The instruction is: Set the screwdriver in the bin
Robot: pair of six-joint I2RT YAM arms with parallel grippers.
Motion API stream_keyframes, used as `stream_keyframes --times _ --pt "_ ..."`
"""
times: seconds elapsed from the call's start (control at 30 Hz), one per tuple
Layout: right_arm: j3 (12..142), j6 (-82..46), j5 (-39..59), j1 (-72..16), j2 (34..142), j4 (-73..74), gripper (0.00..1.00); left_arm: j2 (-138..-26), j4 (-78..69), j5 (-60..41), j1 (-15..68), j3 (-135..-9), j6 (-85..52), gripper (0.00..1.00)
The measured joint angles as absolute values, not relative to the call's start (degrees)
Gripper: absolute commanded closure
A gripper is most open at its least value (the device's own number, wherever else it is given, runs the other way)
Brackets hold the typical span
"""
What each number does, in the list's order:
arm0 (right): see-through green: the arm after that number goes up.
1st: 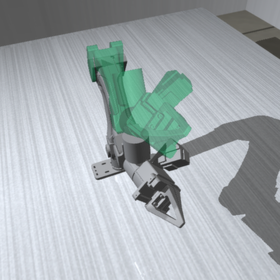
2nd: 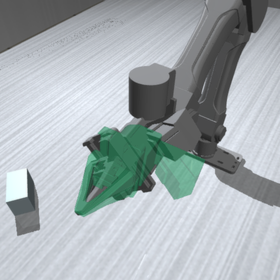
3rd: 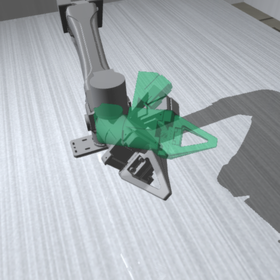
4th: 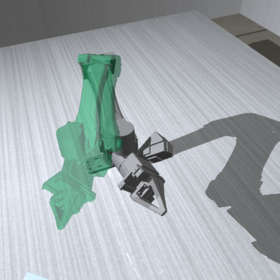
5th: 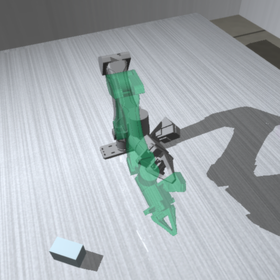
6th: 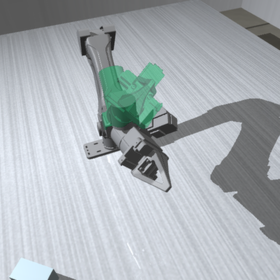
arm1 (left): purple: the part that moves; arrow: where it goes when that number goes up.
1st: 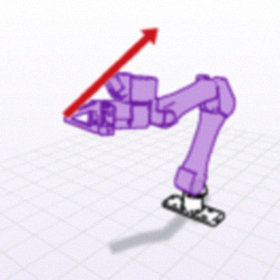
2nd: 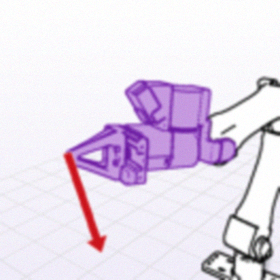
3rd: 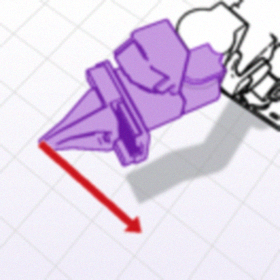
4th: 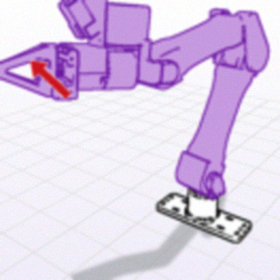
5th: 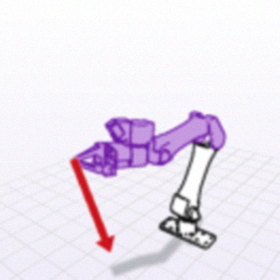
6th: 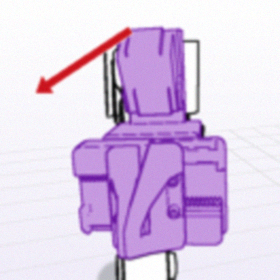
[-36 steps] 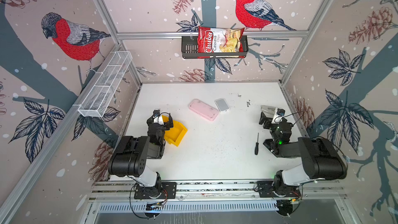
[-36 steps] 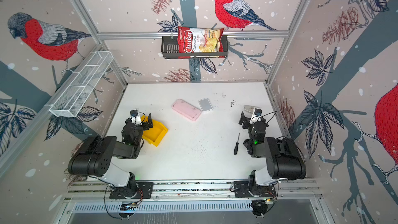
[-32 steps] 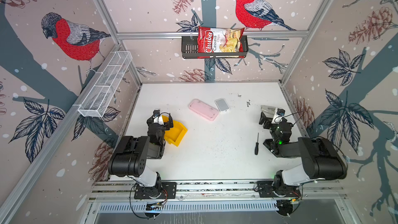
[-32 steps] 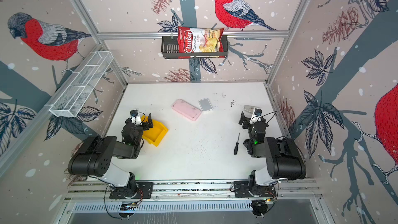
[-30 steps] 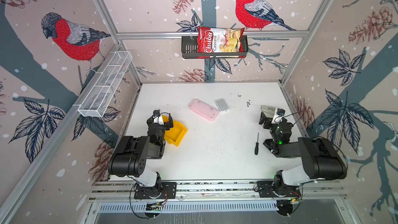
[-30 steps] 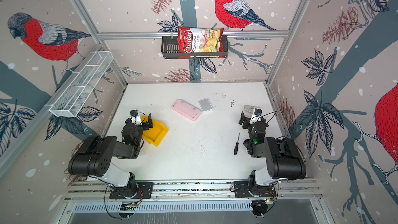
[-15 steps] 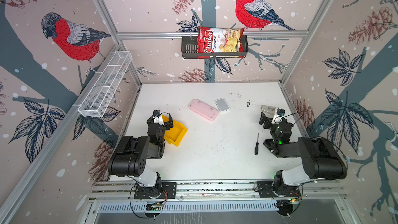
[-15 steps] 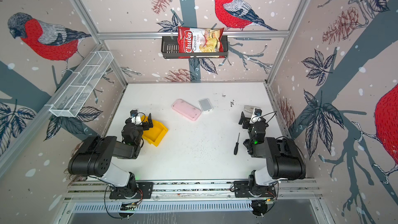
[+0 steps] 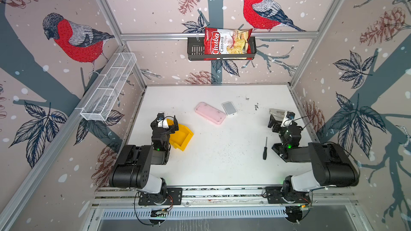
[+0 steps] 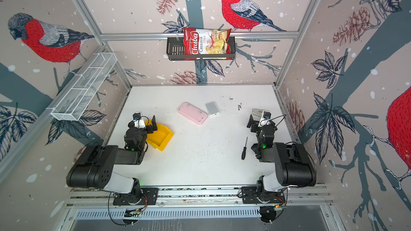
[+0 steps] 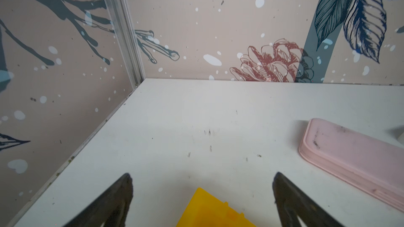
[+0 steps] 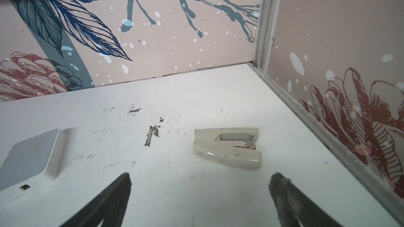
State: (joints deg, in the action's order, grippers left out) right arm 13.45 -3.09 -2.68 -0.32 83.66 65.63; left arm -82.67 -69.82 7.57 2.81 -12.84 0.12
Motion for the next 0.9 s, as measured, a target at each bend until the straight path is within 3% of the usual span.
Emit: stream_keyframes --times 0.47,0.7,0.9 --pt "17.2 -1.7 -9.6 -7.3 66.5 49.4 0.0 -60.8 -47.3 2.6 5.8 -18.1 1.0 0.02" --pt "30.2 -9.3 -21.0 -13.4 62.5 25.8 0.0 -55.6 -34.4 -5.1 9.1 -23.0 3.4 0.02" --pt "37.1 -16.3 -21.3 -17.7 61.8 6.8 0.0 -53.2 -26.0 -13.5 12.9 -24.9 7.9 0.02"
